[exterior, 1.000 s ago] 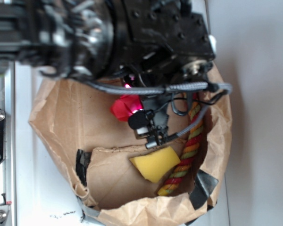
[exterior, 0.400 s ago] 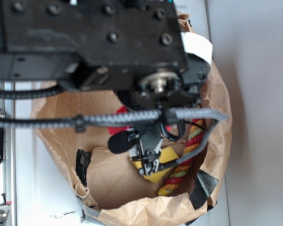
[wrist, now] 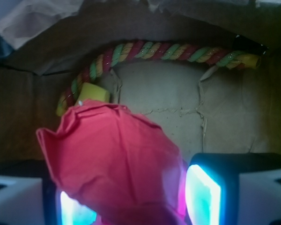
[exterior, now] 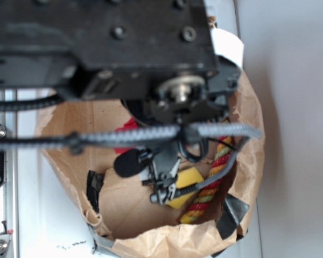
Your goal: Grab the red paper.
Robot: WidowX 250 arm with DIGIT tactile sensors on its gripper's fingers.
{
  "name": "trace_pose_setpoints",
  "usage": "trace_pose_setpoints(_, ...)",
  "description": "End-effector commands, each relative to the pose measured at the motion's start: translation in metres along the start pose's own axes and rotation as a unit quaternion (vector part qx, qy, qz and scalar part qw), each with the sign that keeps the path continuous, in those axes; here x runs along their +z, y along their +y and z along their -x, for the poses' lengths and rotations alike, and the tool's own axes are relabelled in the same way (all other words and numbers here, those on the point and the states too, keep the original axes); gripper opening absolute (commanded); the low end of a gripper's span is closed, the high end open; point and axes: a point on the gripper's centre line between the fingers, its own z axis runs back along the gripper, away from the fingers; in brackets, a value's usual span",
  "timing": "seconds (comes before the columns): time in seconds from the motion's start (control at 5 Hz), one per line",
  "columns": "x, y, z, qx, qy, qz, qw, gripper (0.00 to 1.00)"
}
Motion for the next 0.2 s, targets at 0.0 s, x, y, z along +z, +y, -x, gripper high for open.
trace_pose_setpoints(0.0, 0.0144, -0.0092, -0.0059, 0.003, -0.034, -0.015, 0.999, 0.0)
